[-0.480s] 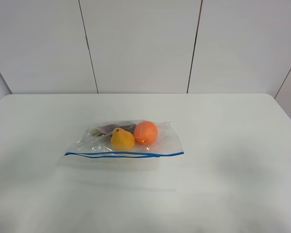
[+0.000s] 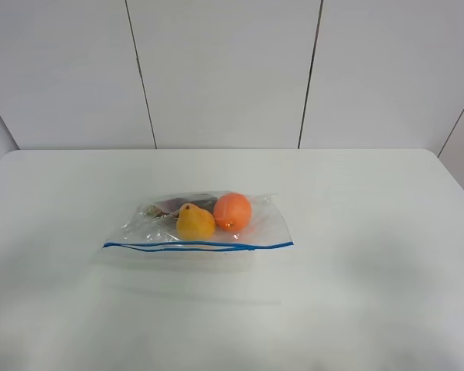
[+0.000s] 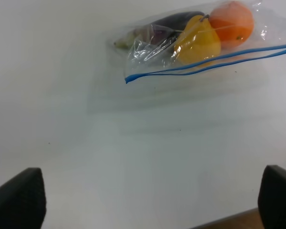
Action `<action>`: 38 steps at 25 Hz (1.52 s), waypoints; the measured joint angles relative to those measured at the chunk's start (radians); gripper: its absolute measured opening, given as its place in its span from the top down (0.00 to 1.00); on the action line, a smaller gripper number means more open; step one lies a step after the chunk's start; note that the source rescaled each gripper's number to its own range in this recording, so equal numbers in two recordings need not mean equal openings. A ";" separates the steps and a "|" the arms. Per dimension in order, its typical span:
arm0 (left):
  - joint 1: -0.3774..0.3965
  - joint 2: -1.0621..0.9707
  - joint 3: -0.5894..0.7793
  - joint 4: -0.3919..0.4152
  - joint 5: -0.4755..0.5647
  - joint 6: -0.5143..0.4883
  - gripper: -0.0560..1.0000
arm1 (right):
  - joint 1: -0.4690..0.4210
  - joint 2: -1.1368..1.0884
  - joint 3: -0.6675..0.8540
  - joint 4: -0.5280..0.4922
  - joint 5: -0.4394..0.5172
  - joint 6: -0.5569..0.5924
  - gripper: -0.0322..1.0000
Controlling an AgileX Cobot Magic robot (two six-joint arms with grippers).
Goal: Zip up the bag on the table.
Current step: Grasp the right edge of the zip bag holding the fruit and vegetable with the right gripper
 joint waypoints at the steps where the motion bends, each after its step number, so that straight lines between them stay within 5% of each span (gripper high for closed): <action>1: 0.000 0.000 0.000 0.000 0.000 0.000 0.00 | 0.000 0.000 0.000 0.000 0.000 0.000 0.00; 20: 0.000 0.000 0.000 0.000 0.000 0.000 0.00 | 0.000 0.000 -0.009 0.000 -0.015 0.000 0.00; 30: 0.000 0.000 0.000 0.000 0.000 0.002 0.00 | 0.000 0.201 -0.024 0.041 -0.247 0.000 0.00; 34: 0.000 0.000 0.000 0.000 0.000 0.002 0.00 | 0.000 0.407 -0.024 0.140 -0.352 0.000 0.00; 38: 0.000 0.000 0.000 0.000 0.000 0.002 0.00 | 0.000 0.626 -0.024 0.342 -0.427 -0.075 0.00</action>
